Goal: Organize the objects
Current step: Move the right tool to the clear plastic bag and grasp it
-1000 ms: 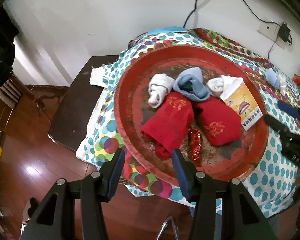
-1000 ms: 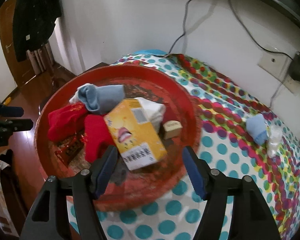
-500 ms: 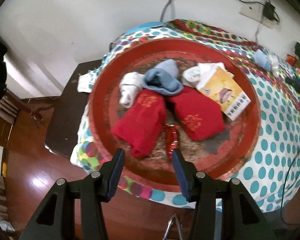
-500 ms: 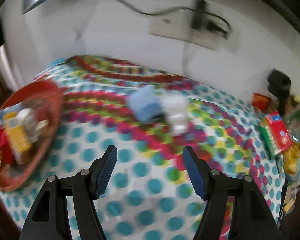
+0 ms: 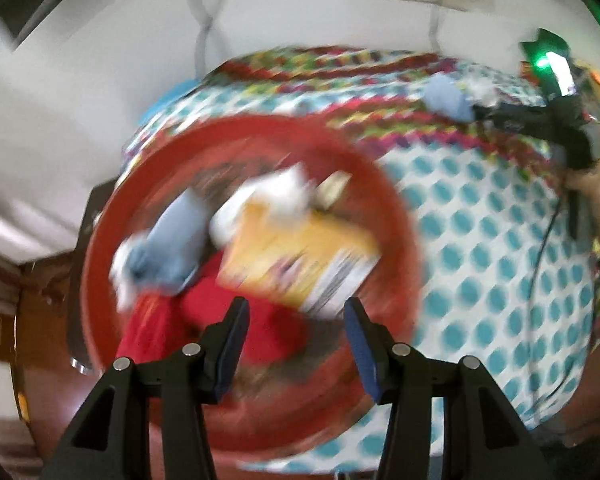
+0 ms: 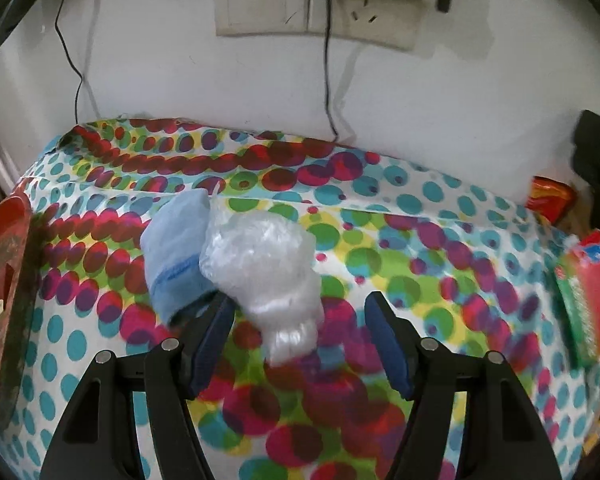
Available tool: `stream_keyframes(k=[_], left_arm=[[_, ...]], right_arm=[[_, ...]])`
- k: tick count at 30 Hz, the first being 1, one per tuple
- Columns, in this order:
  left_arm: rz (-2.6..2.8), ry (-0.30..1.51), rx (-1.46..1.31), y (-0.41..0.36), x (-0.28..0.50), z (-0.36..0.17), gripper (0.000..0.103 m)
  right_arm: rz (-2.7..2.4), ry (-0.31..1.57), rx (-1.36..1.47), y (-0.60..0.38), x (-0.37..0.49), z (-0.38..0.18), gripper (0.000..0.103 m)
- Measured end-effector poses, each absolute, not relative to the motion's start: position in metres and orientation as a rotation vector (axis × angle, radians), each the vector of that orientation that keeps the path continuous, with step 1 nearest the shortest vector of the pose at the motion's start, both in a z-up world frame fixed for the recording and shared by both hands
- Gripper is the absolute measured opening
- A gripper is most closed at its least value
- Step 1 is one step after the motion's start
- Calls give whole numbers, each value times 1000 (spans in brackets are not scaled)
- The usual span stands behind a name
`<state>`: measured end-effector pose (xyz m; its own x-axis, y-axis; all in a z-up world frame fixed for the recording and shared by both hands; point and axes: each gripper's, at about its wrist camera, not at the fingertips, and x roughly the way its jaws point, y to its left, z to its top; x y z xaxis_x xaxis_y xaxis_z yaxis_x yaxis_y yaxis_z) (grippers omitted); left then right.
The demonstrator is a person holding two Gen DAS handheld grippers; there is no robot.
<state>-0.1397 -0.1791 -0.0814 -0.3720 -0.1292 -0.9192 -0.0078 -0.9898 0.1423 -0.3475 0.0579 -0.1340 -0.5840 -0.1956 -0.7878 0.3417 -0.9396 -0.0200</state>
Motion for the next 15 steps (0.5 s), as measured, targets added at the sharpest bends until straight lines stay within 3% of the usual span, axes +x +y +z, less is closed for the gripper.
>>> stream_keyframes(k=[2,15], left_arm=[[-2579,-213,1727,-156,-169,-79,52],[-2655,-29,1807,-48,-336,-108,52]], right_arm=[[-2513,248,1237,60,-348,-139,35],[-2450,221,1206,127,-290,-144,35]])
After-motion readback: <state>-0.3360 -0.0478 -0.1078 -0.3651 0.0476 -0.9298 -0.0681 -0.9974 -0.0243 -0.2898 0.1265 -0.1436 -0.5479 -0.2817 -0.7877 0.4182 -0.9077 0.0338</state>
